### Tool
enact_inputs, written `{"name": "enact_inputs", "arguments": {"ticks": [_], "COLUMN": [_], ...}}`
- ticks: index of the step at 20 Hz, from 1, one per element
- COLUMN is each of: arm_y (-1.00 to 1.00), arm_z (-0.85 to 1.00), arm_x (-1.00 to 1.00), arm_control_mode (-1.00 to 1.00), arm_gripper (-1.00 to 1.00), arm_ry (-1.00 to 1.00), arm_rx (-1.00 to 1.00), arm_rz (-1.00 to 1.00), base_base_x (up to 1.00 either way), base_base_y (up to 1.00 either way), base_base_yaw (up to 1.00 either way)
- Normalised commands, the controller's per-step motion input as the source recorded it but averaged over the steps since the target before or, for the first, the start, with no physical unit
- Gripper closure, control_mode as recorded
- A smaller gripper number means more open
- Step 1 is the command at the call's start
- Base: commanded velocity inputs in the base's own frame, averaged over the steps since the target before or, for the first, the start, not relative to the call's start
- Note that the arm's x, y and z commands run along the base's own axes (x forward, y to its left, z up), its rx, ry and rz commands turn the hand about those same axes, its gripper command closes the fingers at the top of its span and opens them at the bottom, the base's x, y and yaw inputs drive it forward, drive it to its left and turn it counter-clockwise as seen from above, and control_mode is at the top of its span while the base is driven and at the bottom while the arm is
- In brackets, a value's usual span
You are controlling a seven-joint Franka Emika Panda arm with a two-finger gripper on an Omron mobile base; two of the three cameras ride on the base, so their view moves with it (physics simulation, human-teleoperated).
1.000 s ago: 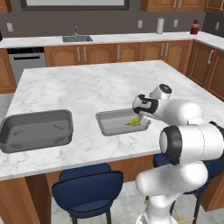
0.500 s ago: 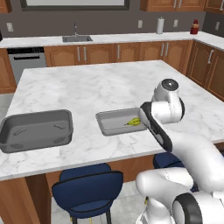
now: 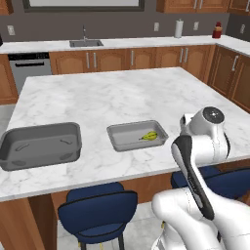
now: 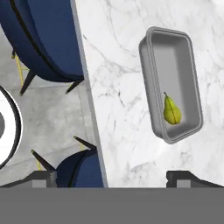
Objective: Place the cold items (banana and pear) from the fridge in one tupperware on the dining counter. Place the warm items (hot dog and kebab skewer) in the stove area in another tupperware.
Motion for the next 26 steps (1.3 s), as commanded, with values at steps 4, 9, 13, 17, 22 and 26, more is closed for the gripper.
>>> {"name": "enact_inputs", "arguments": {"ticks": [4,9,13,17,22,26], "arm_y": [0.04,0.38,0.17,0.0,0.0,0.0], "arm_z": [-0.22,-0.29,-0.15,0.0,0.0,0.0], "arm_x": [-0.64,0.0,-0.01,0.0,0.0,0.0], "arm_control_mode": [-1.0,-1.0,1.0,1.0,1.0,1.0], "arm_gripper": [-1.0,-1.0,-1.0,-1.0,-1.0,-1.0], "arm_ry": [0.0,-0.04,-0.04,0.0,0.0,0.0], "arm_rx": [0.0,-0.07,-0.04,0.0,0.0,0.0], "arm_rz": [0.14,0.0,0.0,0.0,0.0,0.0], "base_base_x": [0.0,0.0,-0.12,-0.35,-0.33,-0.05], "base_base_y": [0.0,0.0,0.03,-0.09,-0.57,-0.52], "base_base_yaw": [0.0,0.0,-0.04,-0.27,-0.49,-0.6]}}
